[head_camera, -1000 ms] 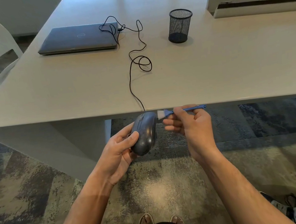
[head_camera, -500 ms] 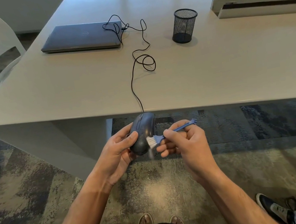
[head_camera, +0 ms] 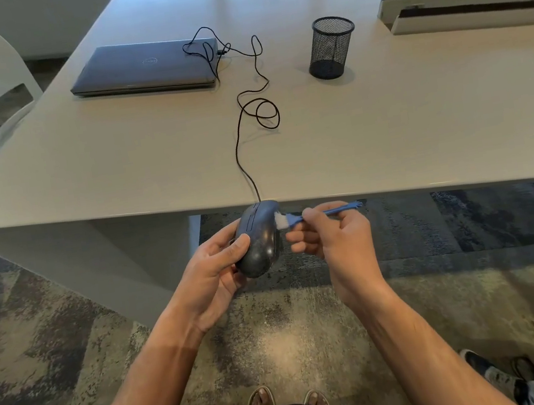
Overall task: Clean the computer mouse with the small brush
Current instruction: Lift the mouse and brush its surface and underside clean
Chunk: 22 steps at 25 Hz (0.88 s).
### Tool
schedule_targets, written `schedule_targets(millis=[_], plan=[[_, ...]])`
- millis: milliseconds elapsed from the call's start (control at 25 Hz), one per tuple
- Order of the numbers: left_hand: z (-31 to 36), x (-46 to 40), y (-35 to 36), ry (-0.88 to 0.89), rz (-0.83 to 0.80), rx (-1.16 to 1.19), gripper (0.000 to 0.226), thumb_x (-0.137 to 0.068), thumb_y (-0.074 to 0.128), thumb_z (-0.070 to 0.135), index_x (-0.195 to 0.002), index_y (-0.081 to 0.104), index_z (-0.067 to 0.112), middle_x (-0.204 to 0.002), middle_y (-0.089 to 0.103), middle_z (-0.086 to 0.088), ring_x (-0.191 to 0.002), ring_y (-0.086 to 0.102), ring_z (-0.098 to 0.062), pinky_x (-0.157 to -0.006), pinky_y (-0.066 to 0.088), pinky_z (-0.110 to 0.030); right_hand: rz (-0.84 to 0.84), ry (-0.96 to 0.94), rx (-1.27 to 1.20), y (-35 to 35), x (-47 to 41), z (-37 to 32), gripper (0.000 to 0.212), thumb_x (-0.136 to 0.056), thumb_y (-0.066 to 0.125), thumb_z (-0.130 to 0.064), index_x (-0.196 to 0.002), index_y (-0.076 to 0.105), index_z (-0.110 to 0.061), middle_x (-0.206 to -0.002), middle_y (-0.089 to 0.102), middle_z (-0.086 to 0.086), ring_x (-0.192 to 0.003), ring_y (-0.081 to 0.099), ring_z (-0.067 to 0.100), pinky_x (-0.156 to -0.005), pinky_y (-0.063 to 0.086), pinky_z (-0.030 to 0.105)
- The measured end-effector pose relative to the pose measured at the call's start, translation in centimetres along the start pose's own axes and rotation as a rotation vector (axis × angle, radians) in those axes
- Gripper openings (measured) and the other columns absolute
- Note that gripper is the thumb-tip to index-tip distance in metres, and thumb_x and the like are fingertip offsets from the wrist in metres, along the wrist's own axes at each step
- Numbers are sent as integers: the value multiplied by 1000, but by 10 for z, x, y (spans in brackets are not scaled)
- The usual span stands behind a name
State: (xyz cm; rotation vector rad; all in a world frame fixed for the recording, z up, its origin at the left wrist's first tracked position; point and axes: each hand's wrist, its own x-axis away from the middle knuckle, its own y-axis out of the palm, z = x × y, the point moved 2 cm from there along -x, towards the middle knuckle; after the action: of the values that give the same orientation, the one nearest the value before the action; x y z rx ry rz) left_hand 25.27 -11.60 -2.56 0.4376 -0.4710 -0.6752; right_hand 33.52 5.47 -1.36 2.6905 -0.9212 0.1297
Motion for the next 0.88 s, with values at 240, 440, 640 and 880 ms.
schedule_targets(millis=[240,440,640,880], plan=[[0,0,-4,5,-6,-23,55,-70,86,31,-122,72,18,-117,72,-12,-96,69,-21,-75,59,-31,-126,-53,35,-1,32,-3,9,-98,61,-3,-89,62,-2,-71,72,22,-65,73,31,-55,60,32],[-1,-2,-3,17,9,-17,43,-85,67,18,-127,68,12,-115,70,-15,-91,69,-22,-71,60,-32,-201,-46,88,-4,41,-4,11,-98,61,0,-88,59,-5,-71,72,21,-62,73,32,-53,59,33],[-1,-3,-2,25,31,-29,44,-84,67,19,-127,68,12,-115,71,-13,-95,67,-22,-76,57,-33,-198,-90,87,-11,38,-7,7,-98,61,-3,-92,60,-4,-73,73,22,-64,73,32,-55,60,32],[-2,-3,2,7,13,-21,43,-84,68,20,-127,68,14,-121,69,-14,-98,68,-23,-76,60,-32,-5,-86,39,-14,6,-11,13,-100,63,-13,-100,62,0,-78,75,18,-74,76,32,-63,61,32]])
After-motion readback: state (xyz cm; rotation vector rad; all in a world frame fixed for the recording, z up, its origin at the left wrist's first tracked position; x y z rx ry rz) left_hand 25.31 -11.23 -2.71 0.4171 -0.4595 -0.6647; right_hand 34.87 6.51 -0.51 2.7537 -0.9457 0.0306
